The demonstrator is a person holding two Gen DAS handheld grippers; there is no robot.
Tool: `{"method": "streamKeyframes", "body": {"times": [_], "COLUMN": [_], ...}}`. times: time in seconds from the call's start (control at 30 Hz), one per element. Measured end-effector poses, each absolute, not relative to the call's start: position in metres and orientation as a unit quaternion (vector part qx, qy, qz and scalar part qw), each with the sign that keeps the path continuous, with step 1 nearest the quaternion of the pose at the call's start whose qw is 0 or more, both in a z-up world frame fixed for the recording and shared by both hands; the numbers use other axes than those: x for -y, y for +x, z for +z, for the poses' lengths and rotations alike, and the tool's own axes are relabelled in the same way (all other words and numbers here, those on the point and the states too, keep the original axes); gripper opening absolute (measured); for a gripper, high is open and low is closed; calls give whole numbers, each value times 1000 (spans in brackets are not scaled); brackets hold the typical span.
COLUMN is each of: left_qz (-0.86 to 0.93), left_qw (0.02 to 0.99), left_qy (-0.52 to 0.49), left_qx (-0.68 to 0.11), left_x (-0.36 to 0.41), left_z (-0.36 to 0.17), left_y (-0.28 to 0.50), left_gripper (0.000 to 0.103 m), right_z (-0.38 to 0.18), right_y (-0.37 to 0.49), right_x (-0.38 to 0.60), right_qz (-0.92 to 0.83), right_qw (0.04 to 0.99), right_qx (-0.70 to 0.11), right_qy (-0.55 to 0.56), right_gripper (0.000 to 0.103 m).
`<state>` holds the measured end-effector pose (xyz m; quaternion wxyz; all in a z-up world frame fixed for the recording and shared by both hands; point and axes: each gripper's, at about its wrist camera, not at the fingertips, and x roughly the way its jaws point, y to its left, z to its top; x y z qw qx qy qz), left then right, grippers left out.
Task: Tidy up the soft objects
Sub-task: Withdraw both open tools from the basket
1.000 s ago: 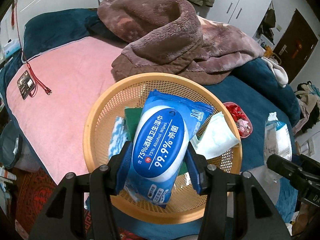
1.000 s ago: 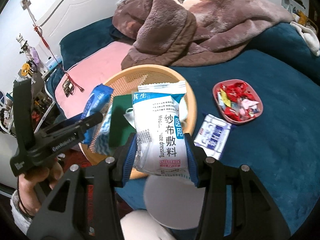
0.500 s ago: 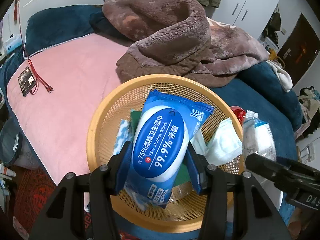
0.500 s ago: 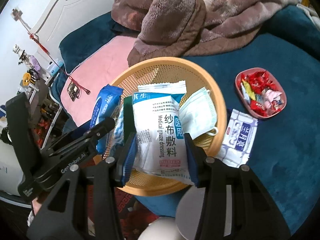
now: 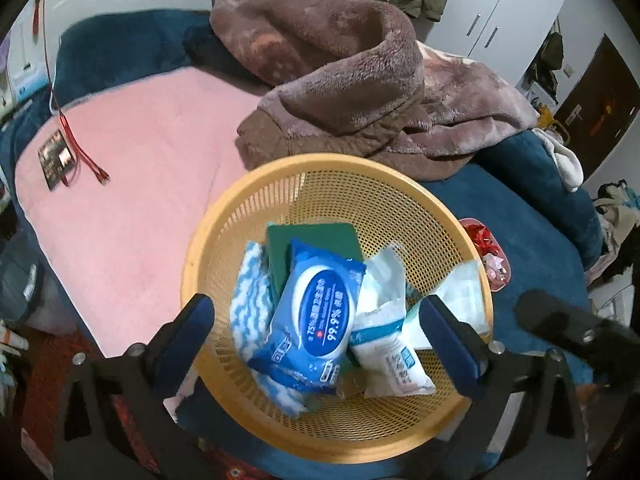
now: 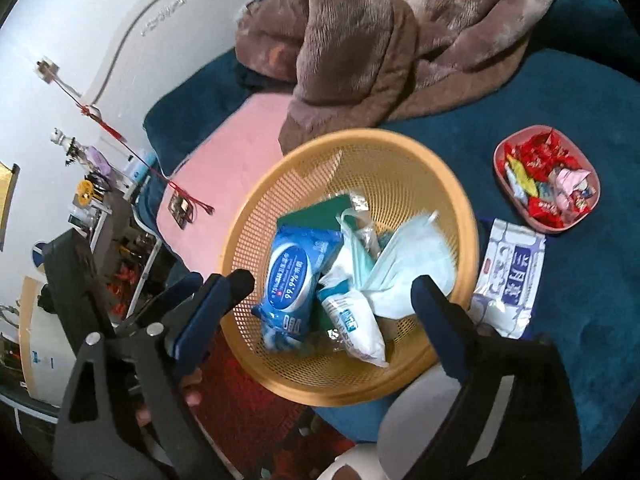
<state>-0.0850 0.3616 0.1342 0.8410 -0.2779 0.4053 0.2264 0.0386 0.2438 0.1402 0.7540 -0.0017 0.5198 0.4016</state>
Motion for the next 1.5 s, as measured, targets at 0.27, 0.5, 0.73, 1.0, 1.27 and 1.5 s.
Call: {"method": "streamKeyframes", "body": {"times": [0.27,0.5,0.73,1.0,1.27,1.5], "left_qz": [250,258,259,257,285,278], "left_qw": [849,845,847,847,845,847], "left_qy": [-246,-237,-215,-211,-191,-178], "left_qx": [-394,-403,-413,-416,-410,-416], "left_x": [-348,-330,-306,-280,-252,-228], "left_z": [149,151,153,155,161,164], "left_y": [-91,-94,-93,-89,-88,-88], "left_gripper": [102,102,102,102,102,102], "right_z": [153,150,151,157,160,163], "right_y": [20,11,3,-3,-4,-5], "right_x": [-231,-213,-188,-156,-126,-97], "right_qz": [411,414,405,401,391,383], "right_qw": [777,775,790,803,814,822], "right_qx": [-473,-473,-455,-436,-428,-421], "right_qy": [-63,-66,-73,-63,-49,-37], "right_gripper": [101,101,101,101,101,101]}}
